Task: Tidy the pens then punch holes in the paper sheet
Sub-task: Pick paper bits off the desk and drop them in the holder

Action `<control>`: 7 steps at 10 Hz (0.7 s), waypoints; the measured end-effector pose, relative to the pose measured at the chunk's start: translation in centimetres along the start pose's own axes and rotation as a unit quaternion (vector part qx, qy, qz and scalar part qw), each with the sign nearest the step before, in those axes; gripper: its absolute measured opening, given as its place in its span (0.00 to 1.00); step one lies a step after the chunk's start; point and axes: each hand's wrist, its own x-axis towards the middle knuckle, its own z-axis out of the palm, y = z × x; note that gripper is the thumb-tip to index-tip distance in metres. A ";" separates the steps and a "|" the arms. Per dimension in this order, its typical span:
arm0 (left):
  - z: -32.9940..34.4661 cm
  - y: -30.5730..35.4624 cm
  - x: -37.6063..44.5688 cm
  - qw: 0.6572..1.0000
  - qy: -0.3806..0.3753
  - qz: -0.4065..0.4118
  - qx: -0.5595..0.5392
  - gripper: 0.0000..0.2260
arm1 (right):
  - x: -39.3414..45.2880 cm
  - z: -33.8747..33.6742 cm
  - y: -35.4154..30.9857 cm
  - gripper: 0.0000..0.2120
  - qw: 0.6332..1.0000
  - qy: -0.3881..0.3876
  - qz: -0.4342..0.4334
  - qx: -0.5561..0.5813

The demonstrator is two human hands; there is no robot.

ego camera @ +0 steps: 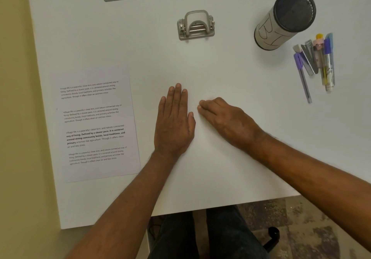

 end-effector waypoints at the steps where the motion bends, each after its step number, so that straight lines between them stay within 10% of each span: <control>1: 0.0 0.0 0.0 1.000 0.000 -0.002 0.001 0.27 | 0.5 -0.9 0.2 0.17 0.997 -0.074 0.005 0.013; 4: 0.0 0.0 0.0 1.000 -0.006 0.001 0.007 0.27 | 1.4 -1.9 -0.5 0.15 0.993 -0.109 0.048 0.017; 7: -0.2 0.2 0.1 1.000 -0.008 -0.002 -0.007 0.28 | 2.1 -1.9 -0.7 0.08 0.940 0.018 0.275 0.199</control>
